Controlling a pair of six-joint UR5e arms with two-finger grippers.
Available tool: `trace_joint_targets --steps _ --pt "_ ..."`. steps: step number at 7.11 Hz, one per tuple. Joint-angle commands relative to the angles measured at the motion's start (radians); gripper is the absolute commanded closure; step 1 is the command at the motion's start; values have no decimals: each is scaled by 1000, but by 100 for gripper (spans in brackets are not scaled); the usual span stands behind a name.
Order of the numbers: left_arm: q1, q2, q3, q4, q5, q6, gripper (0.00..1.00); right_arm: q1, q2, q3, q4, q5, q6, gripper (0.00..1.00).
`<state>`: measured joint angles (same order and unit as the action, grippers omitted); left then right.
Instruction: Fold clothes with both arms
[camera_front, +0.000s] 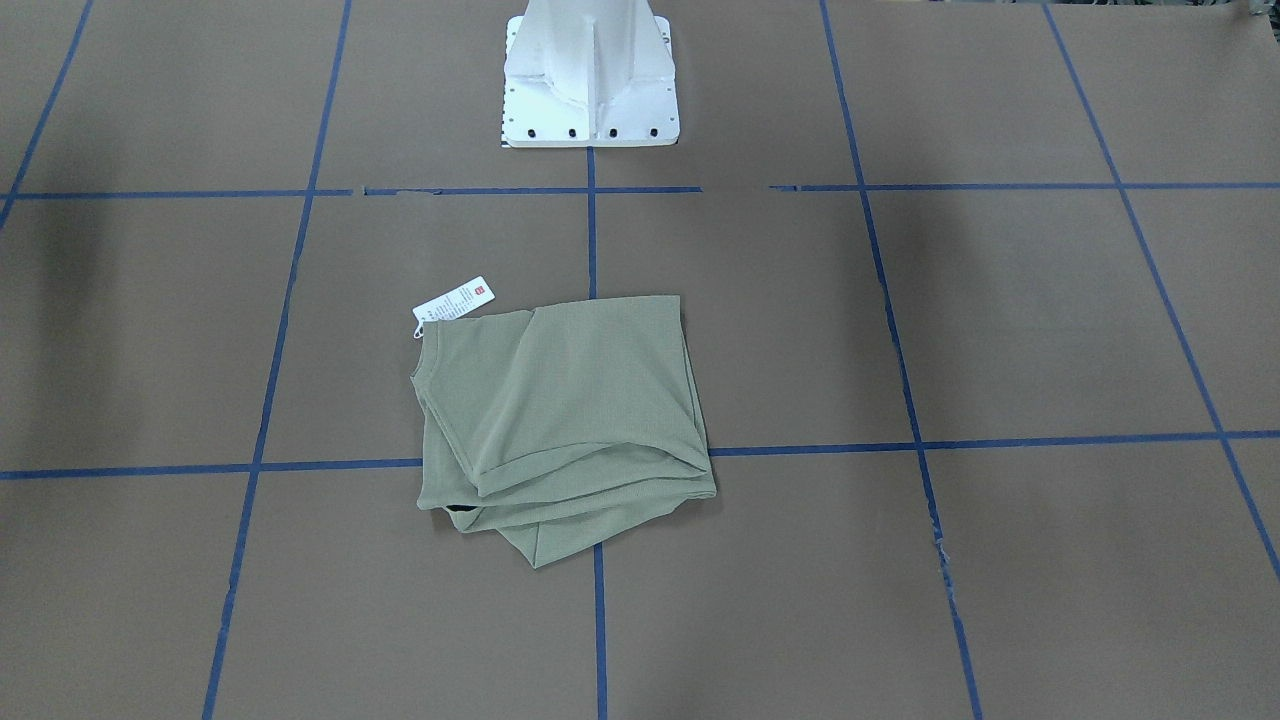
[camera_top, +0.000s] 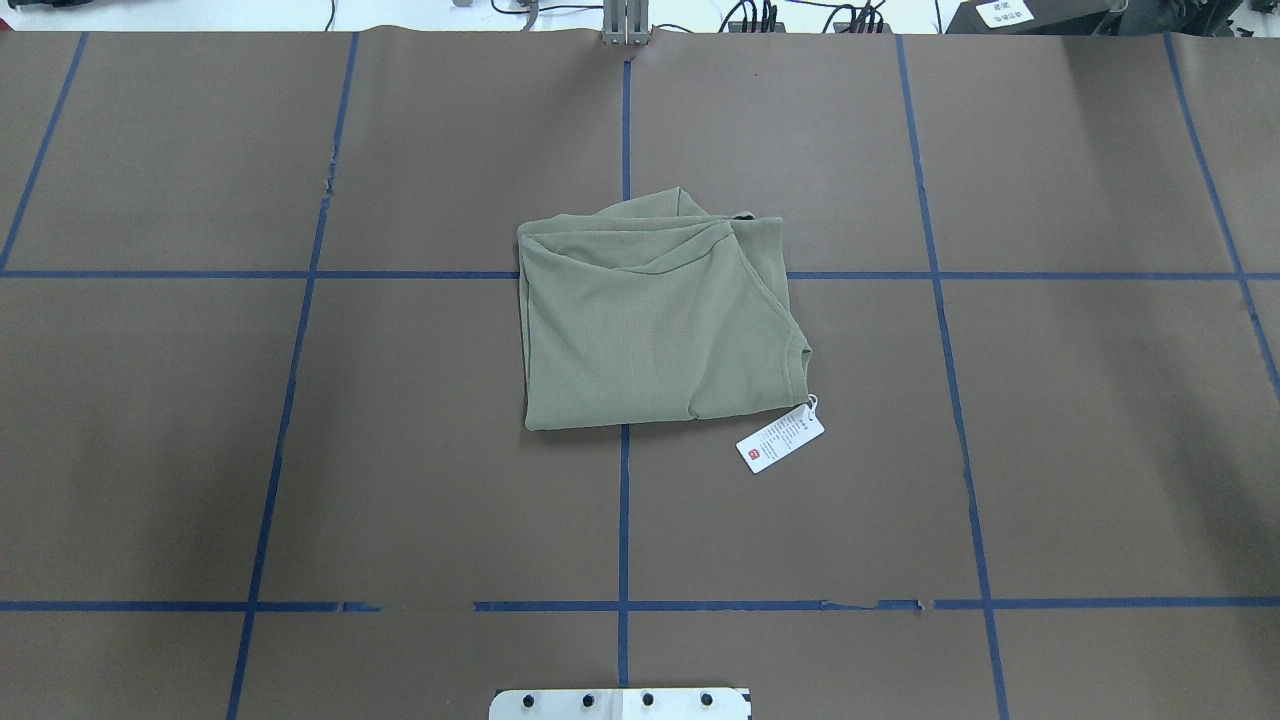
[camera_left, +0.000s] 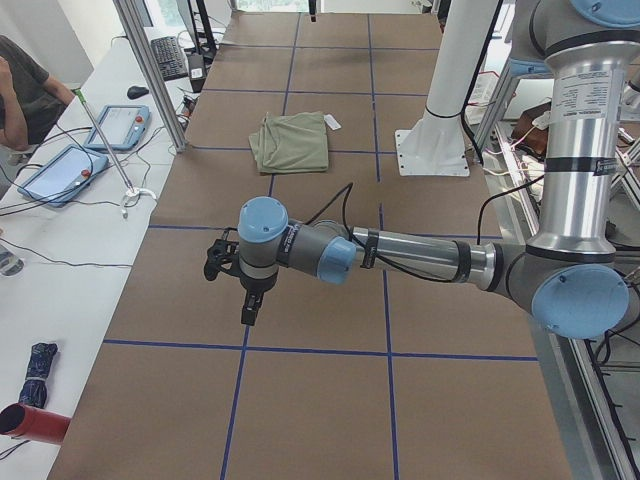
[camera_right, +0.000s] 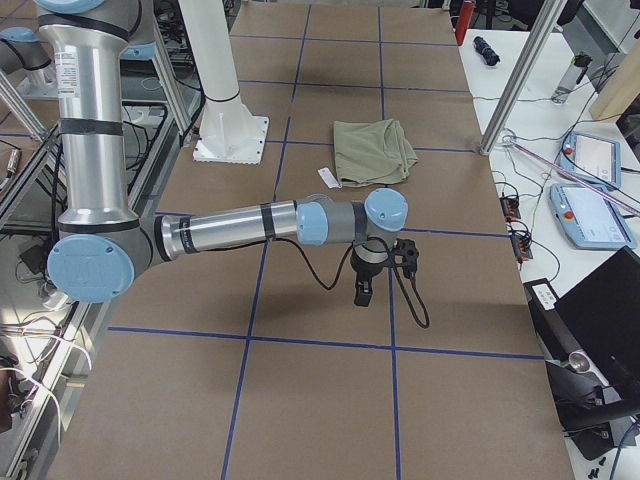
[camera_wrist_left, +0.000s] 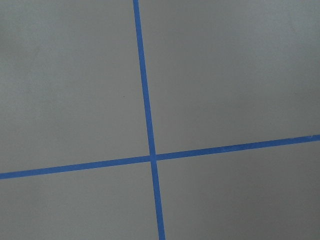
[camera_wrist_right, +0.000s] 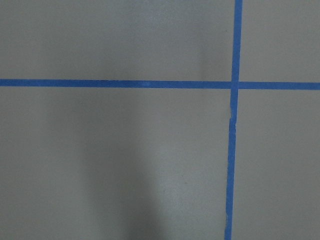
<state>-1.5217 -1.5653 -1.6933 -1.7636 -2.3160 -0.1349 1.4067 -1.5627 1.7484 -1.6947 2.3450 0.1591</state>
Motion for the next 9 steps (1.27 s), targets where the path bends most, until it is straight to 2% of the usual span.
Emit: trace_joint_targets --steps 1,2,9 --pt "3 -5 -37 203 1 1 0 0 1 -6 0 0 -1 0" --pt "3 -12 -42 263 1 1 0 0 0 -6 0 0 -1 0" --pt "5 -7 -35 257 -2 3 0 0 3 -6 1 2 -1 0"
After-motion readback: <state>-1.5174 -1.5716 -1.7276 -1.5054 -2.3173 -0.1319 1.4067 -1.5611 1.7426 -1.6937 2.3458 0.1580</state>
